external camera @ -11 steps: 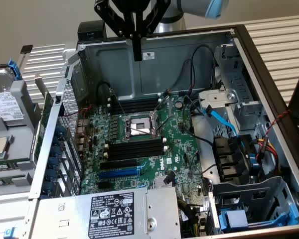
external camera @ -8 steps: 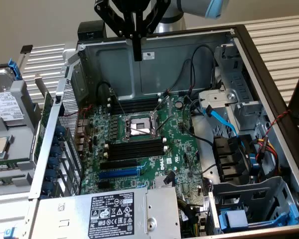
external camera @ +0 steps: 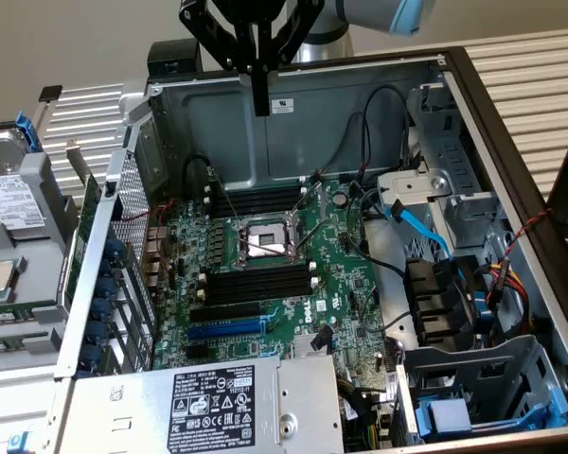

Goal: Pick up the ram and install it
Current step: 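Reach for the ram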

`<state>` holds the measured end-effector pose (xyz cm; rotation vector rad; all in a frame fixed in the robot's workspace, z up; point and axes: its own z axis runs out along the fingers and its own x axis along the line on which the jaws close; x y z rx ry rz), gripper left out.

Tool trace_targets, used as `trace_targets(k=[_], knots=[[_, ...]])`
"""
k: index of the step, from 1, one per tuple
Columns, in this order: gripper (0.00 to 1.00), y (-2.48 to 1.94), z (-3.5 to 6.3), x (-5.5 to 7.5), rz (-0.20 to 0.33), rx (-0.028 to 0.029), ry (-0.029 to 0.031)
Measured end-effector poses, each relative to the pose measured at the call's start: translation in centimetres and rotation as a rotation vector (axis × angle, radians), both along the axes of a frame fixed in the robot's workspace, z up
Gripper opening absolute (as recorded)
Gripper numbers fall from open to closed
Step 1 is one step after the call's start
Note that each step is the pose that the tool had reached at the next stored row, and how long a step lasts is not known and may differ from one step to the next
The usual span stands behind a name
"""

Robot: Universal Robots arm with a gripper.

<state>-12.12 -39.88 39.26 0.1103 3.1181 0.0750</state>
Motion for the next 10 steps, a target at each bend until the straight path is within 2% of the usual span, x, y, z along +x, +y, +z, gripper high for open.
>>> trace_targets(k=[4, 10], knots=[[0.11, -0.02, 0.0, -0.2, 0.0, -0.0001, 0.0], [0.11, -0.19, -0.01, -1.3, 0.0, 0.0001, -0.0001]])
